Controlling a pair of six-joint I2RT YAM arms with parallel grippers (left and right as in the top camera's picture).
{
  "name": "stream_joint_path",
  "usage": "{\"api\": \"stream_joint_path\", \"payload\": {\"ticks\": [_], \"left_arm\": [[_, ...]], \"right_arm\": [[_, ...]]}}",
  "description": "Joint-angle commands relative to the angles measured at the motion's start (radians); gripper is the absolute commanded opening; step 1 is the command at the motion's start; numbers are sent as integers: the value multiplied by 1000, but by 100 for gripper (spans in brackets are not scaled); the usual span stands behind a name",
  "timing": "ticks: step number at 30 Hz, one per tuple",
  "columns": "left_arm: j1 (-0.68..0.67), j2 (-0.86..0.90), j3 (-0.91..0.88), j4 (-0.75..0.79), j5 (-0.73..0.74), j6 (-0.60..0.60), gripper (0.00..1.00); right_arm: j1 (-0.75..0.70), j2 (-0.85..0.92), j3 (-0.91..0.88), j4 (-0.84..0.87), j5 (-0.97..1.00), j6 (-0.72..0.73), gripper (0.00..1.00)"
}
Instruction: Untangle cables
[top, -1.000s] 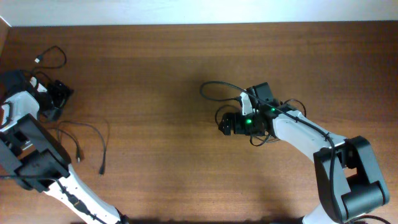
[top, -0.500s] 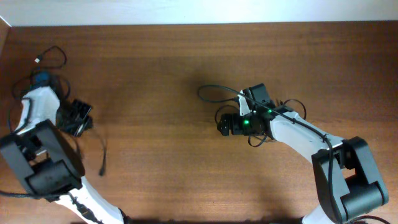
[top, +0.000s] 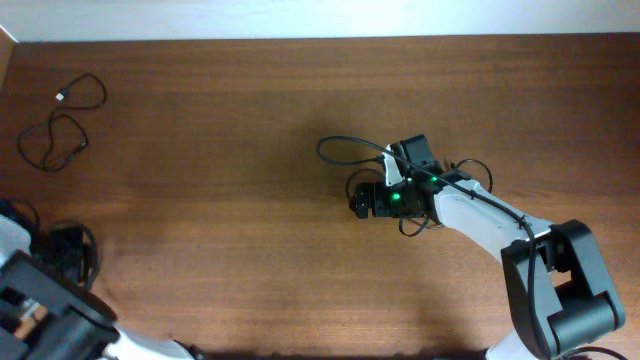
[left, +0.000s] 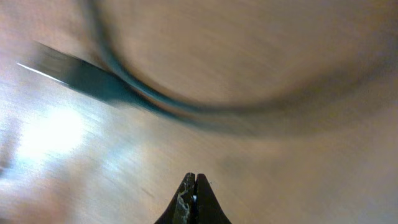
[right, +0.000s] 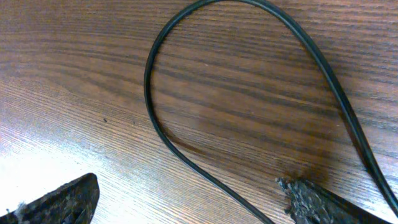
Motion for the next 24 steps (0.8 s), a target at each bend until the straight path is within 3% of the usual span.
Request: {"api": "stream_joint_path", "payload": {"ticks": [1, 3, 5, 9, 10, 11, 12, 17, 18, 20, 21, 24], "left_arm": [[-103, -245, 3, 21, 280, 47, 0], [-296, -470, 3, 90, 327, 47, 0], [-488, -574, 3, 163, 315, 47, 19], [-845, -579, 2, 233, 206, 47, 93], [-946, -552, 2, 276, 207, 68, 99], [-1009, -531, 2, 311, 207, 97, 99], [-1154, -465, 2, 386, 206, 99, 99], [-1444, -195, 2, 567, 158, 97, 99], [-1452, -183, 2, 570, 157, 61, 99], [-1494, -177, 2, 583, 110, -190, 99], [-1564, -154, 2, 620, 72, -261, 99], [-1705, -69, 2, 832, 7, -262, 99]], "right_arm": [[0, 15, -29, -29, 27, -6, 99], [-90, -164, 61, -156, 28, -6, 99], [-152, -282, 97, -228, 28, -6, 99], [-353, -609, 105, -431, 40, -6, 99], [-406, -678, 105, -477, 56, -6, 99], [-451, -737, 105, -515, 58, -6, 99], [-502, -811, 105, -558, 62, -6, 99], [-535, -875, 100, -628, 146, -6, 99], [-535, -854, 100, -673, 147, -11, 99], [-535, -808, 100, -704, 164, -20, 99], [-535, -799, 100, -703, 164, 13, 99], [-535, -822, 101, -731, 155, 27, 99]]}}
